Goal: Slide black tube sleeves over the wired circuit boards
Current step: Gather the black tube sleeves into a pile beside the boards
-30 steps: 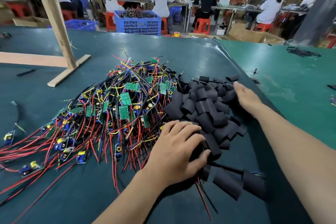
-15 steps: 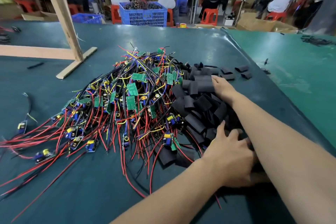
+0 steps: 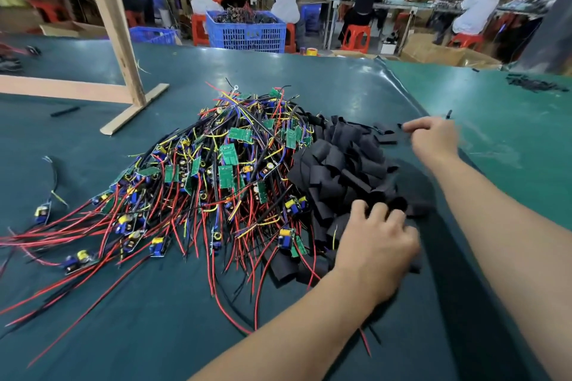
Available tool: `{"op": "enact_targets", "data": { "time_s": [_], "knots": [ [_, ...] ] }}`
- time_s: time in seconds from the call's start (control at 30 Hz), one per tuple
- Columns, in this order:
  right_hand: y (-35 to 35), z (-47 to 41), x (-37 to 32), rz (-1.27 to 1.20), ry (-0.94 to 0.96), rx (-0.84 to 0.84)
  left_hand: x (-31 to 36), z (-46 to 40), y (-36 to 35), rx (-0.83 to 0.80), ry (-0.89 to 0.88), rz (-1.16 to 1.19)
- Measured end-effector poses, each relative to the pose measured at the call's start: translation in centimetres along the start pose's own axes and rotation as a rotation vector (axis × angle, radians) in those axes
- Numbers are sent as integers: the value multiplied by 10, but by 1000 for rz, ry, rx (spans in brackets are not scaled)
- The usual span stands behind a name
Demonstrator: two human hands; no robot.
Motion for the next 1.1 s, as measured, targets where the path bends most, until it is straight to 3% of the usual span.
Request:
{"op": "enact_targets", "data": {
  "time_s": [0.07, 0.13, 0.23, 0.3, 0.37, 0.53, 0.7, 0.87, 1.1],
  "knots": [
    [8, -11, 9, -12, -51, 75, 7, -2, 8, 147, -80, -11],
    [9, -23, 16, 73, -52, 38, 18, -8, 7, 203, -195, 58],
    [-5, -42, 21, 156, -8, -105, 28, -19, -8, -71, -285, -11],
    [-23, -55, 22, 193, 50, -223, 21, -27, -13, -154, -233, -33],
    [-39, -65, 26, 298, 81, -375, 8, -34, -16, -113, -174, 0],
    [-49, -85, 45, 493, -70, -582, -33, -33, -22, -24, -17, 9],
    [-71, -77, 32, 325, -123, -686, -43, -32, -22, -4, 95, 40],
    [-82, -46, 4, 184, -218, -587, -49, -33, -25, 8, 156, 93],
    [-91, -12, -48, -76, -190, -656, -59, -31, -28, 44, 185, 132]
  ]
}}
Point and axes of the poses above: each hand's wrist, its own z-axis away from the middle knuckle, its own y-axis out of the back of the hand, x = y × z, the point moved 3 cm from there along -z, towards the middle knuckle, and after that the axes turned 14 degrees about y, right-handed, at the moved point
